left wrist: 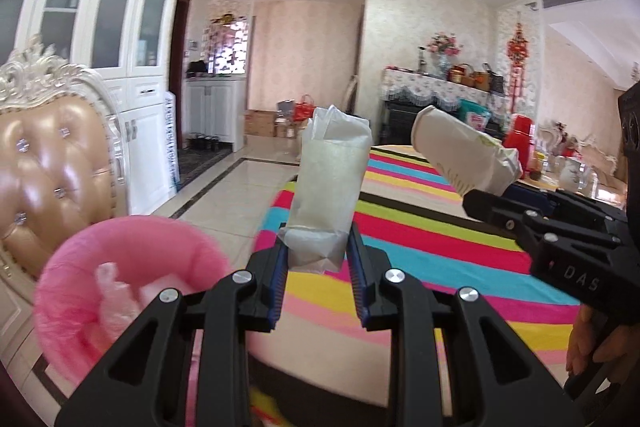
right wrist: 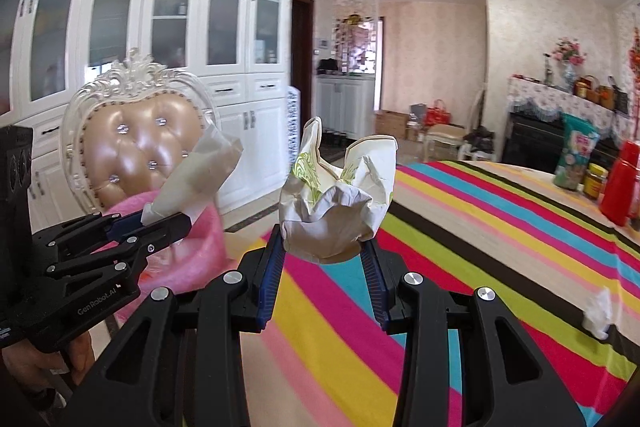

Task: Collect trash
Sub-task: 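Carry the white tissue and crumpled paper cup over to the pink bin, then open both tools over the bin to drop the tissue and cup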

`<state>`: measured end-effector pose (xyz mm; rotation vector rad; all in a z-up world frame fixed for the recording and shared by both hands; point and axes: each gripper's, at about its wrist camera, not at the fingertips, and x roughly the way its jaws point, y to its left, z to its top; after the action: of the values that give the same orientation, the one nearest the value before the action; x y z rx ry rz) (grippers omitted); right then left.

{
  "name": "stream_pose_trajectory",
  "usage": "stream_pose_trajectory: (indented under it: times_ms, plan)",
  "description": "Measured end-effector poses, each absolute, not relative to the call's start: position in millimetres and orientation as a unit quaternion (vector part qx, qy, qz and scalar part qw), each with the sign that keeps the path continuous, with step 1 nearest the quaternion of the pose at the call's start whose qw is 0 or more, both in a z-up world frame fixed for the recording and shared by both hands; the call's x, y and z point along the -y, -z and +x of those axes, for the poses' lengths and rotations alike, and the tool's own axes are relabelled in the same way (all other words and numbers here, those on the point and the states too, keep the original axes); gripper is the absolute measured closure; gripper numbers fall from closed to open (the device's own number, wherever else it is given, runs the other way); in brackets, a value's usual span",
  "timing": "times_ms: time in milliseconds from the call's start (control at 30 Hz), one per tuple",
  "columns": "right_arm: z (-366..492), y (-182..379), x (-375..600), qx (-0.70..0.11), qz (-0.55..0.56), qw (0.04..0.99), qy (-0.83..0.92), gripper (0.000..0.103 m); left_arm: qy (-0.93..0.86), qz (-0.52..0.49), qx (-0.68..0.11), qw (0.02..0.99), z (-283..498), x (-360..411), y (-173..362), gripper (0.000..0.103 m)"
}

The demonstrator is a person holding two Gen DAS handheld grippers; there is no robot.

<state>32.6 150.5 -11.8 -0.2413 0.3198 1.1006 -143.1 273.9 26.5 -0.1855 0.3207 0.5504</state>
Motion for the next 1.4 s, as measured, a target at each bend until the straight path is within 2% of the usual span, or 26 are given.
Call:
stream_pose_trajectory:
  times_ms: [567,1400]
  plan:
    - [-26.1,30.3,-257.2,-0.159,-0.144,0.763,-0.61,0.065,-0.395,-0.133,-0.162,0.894,-240.2,-384.0,-4.5,0.076]
    - [-43.5,60.5,-333.6,-0.186,-0.195,0.713,-0.648,0.065,-0.396,-0.184,-0.193,0.879,-240.0,-425.2,25.5,0.074]
